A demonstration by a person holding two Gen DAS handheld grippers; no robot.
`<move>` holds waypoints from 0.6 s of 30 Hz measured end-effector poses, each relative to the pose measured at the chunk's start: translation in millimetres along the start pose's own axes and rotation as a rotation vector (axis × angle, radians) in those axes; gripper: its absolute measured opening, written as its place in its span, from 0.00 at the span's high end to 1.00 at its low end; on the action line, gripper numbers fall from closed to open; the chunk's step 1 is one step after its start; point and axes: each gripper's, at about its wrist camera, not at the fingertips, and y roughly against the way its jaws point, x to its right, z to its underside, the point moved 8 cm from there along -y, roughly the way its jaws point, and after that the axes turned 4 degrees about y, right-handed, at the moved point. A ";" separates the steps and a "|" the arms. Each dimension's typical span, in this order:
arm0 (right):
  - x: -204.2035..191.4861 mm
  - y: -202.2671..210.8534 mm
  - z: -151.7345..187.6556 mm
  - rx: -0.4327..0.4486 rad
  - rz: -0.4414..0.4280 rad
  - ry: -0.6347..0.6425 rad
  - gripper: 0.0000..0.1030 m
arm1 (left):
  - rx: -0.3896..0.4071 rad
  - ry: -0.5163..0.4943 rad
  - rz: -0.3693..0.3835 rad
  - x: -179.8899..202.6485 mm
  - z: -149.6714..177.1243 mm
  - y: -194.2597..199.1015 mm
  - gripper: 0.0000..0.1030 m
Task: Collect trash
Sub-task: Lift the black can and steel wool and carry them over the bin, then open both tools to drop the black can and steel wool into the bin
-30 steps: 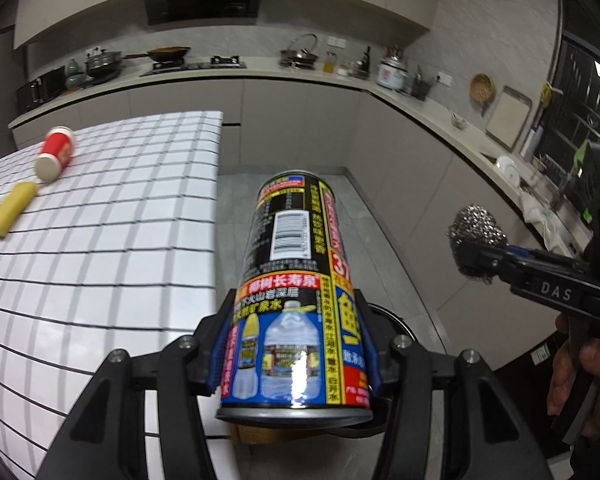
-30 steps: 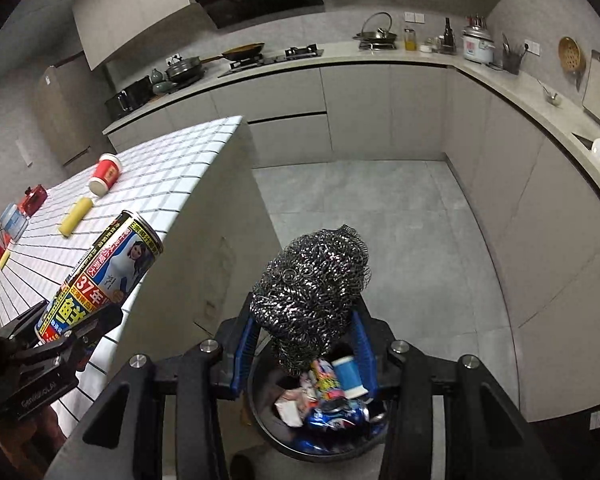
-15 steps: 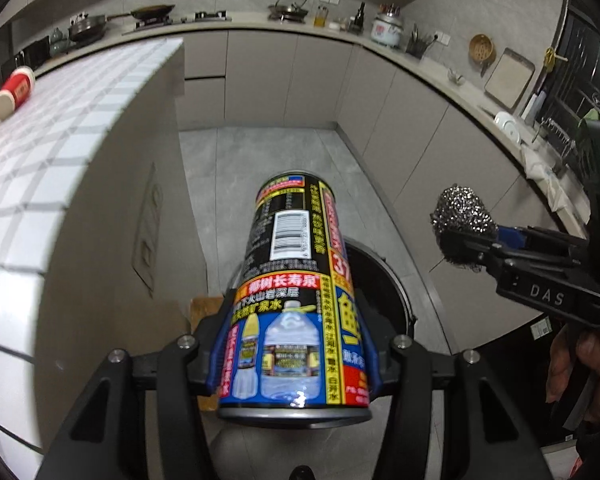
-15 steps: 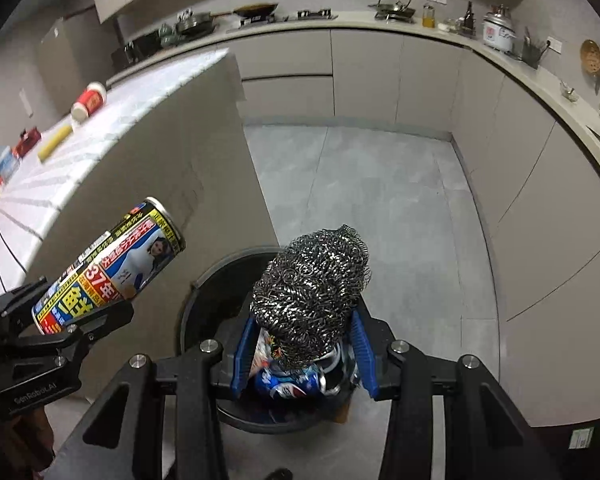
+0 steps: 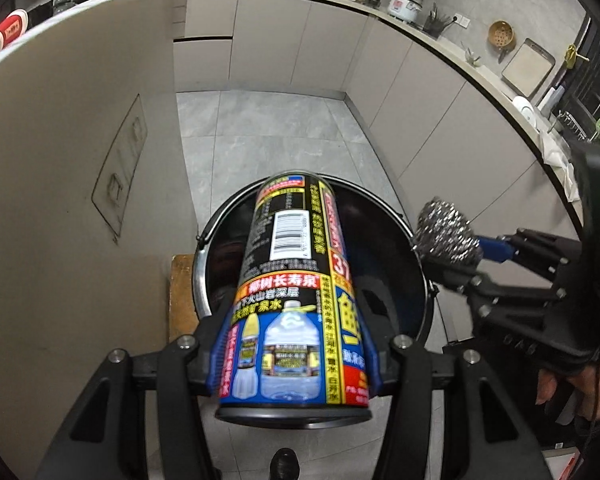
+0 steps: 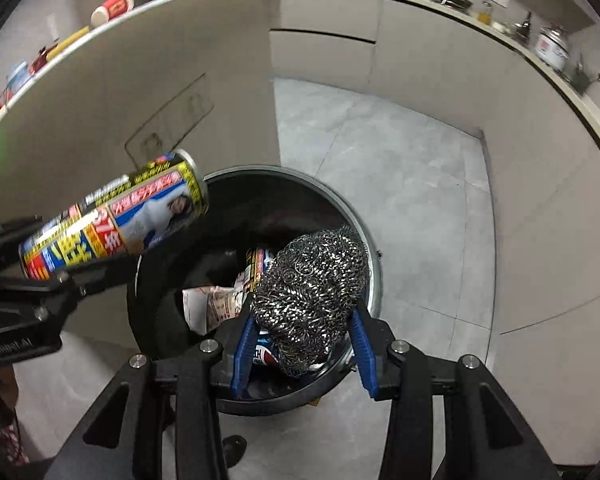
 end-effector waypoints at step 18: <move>28.3 -9.2 1.2 0.057 0.021 -0.101 0.00 | 0.081 0.004 -0.090 -11.3 -8.4 20.5 0.06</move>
